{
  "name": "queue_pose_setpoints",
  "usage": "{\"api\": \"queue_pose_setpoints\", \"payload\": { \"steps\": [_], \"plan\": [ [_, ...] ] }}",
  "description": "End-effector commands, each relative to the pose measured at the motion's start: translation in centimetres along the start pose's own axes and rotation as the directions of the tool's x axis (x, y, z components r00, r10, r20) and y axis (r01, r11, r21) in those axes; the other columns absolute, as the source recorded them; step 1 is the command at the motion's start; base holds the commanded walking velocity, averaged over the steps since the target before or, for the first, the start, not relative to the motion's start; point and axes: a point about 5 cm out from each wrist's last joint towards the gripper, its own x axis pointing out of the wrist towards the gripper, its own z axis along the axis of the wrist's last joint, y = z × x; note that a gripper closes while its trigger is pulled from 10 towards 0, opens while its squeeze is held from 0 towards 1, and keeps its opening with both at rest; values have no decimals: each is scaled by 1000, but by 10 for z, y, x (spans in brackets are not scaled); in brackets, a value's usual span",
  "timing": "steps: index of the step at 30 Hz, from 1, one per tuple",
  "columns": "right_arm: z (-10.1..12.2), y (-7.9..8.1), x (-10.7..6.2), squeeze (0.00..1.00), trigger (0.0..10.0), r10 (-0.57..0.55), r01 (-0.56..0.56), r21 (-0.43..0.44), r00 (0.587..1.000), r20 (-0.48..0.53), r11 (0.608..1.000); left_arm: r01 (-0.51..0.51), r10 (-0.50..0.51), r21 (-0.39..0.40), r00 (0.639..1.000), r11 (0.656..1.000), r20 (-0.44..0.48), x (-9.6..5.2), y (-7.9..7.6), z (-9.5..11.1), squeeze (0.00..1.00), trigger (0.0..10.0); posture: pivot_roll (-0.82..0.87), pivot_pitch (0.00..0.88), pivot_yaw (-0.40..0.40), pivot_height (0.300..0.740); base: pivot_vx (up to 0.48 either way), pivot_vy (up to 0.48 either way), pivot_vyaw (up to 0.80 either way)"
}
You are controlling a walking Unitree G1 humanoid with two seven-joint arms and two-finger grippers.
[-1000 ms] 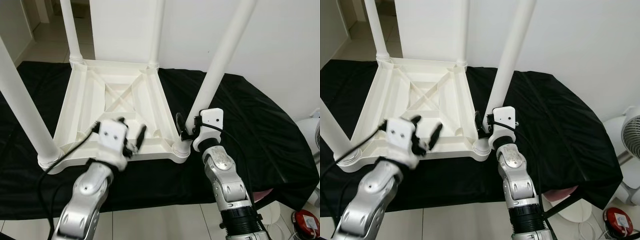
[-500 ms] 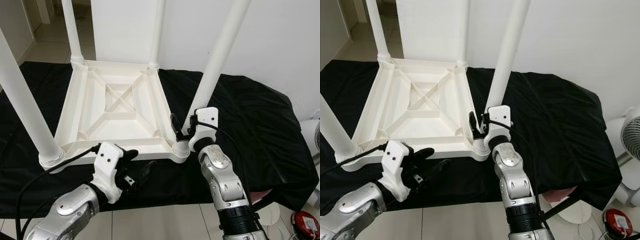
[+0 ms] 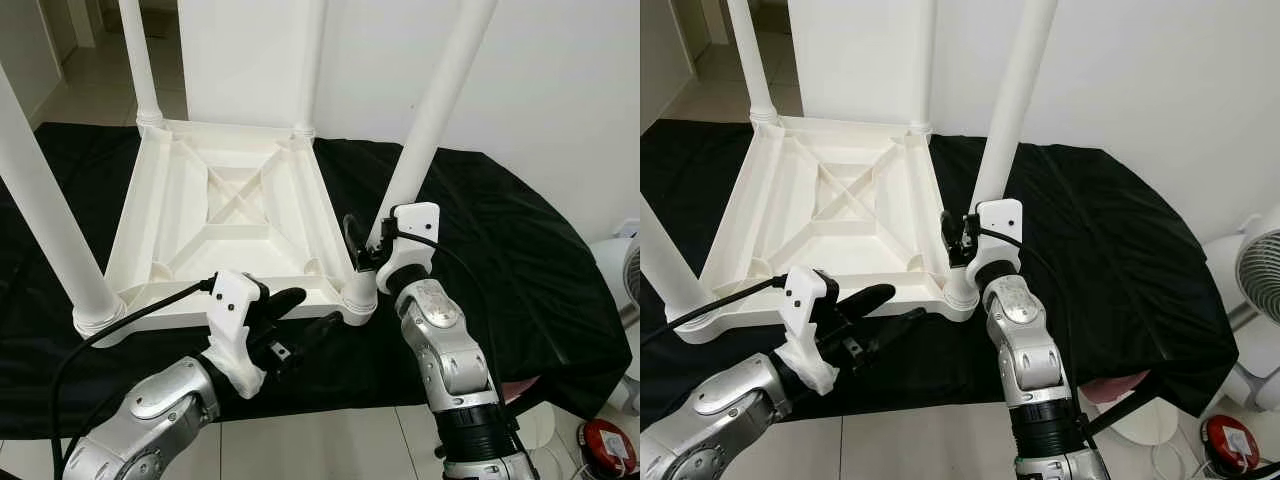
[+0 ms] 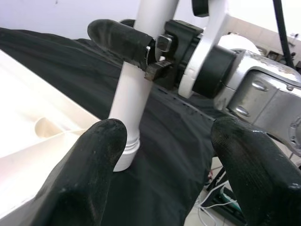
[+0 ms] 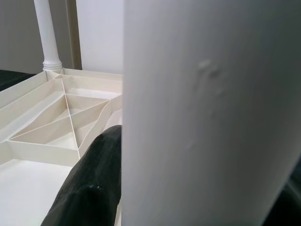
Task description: Building children table
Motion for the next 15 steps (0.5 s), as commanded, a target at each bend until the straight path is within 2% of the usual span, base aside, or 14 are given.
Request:
{"api": "queue_pose_setpoints", "payload": {
  "steps": [1,5,6,7,8,9,10,11,15],
  "plan": [
    [1,-2,0,0,10000,-6,6,-5,1000,-4,1000,86,-86,2,996,996,3,3,-7,2,0,10000,23,0,-147,740,0,0,0],
    [1,-2,1,0,10000,-8,8,-17,1000,-6,1000,47,-46,-30,998,998,33,9,-6,4,0,10000,21,0,-143,740,0,0,0],
    [2,-2,1,0,4392,-8,8,-18,1000,-6,1000,35,-32,-64,999,997,43,12,-8,3,0,10000,19,0,-141,740,0,0,0],
    [2,-2,2,0,4392,-10,10,-18,1000,-6,1000,26,-21,-89,998,996,51,14,-8,3,0,10000,19,0,-141,740,0,0,0],
    [2,-1,2,0,0,-9,9,-17,1000,-5,1000,17,-12,-97,999,995,52,14,-8,3,0,10000,19,0,-142,740,0,0,0],
    [2,-1,2,0,0,-9,9,-17,1000,-5,1000,17,-12,-97,999,995,52,14,-8,3,0,10000,19,0,-142,740,0,0,0],
    [2,-1,2,0,3020,-10,10,-21,1000,-11,1000,15,-10,-89,999,996,50,15,-8,3,0,10000,19,0,-142,740,0,0,0],
    [1,-1,2,0,10000,-11,11,-22,1000,-16,1000,15,-11,-79,999,997,48,15,-7,3,0,10000,21,0,-142,740,0,0,0],
    [0,-2,2,0,10000,-16,16,-27,1000,-26,1000,16,-13,-63,999,998,47,15,-6,5,0,10000,19,0,-139,740,0,0,0]
  ]
}}
